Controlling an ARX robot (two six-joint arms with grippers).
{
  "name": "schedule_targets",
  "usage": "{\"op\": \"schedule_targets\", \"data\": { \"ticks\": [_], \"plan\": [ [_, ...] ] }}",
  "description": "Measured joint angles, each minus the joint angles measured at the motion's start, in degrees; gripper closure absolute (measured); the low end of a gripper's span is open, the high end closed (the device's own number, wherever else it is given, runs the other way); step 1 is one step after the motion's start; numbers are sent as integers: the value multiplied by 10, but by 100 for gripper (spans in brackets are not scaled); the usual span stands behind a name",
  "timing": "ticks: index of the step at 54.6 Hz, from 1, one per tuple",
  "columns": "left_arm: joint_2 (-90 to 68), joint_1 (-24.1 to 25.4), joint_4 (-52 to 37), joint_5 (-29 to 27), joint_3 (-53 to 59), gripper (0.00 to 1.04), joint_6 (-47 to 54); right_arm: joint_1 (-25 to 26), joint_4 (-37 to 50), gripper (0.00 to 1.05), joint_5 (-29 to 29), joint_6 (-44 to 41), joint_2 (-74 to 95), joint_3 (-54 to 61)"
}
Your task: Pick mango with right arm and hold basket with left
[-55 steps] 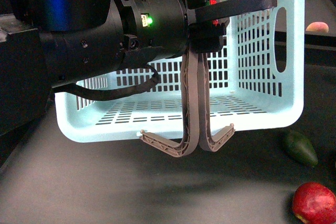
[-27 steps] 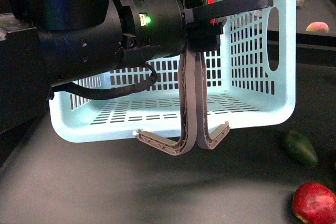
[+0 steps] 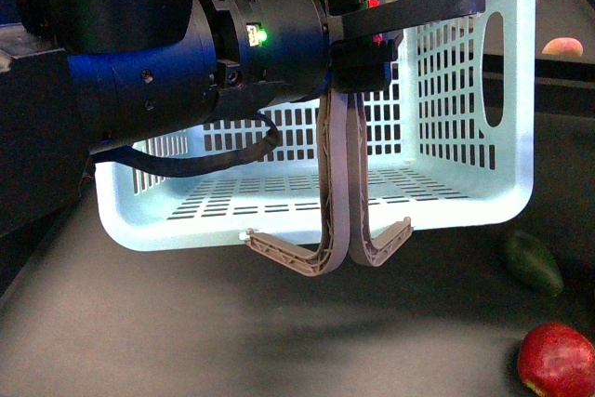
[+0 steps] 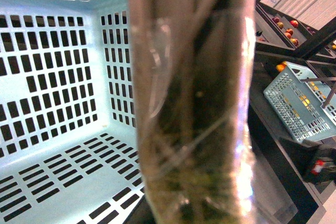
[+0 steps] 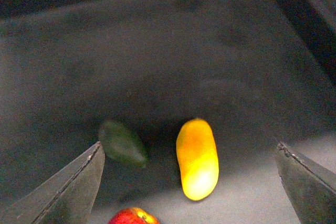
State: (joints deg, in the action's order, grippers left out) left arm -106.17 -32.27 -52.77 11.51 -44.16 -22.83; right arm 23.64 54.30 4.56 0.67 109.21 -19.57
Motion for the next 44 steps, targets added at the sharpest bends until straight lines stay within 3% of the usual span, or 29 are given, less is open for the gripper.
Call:
{"op": "schedule_targets", "data": {
  "ticks": [17,44],
  "plan": [
    [0,0,0,0,0,99,0,-5,-38,8,-24,-9,198,-133],
    [0,0,0,0,0,99,0,8,-98,8,-73,-31,380,-291]
  ]
}}
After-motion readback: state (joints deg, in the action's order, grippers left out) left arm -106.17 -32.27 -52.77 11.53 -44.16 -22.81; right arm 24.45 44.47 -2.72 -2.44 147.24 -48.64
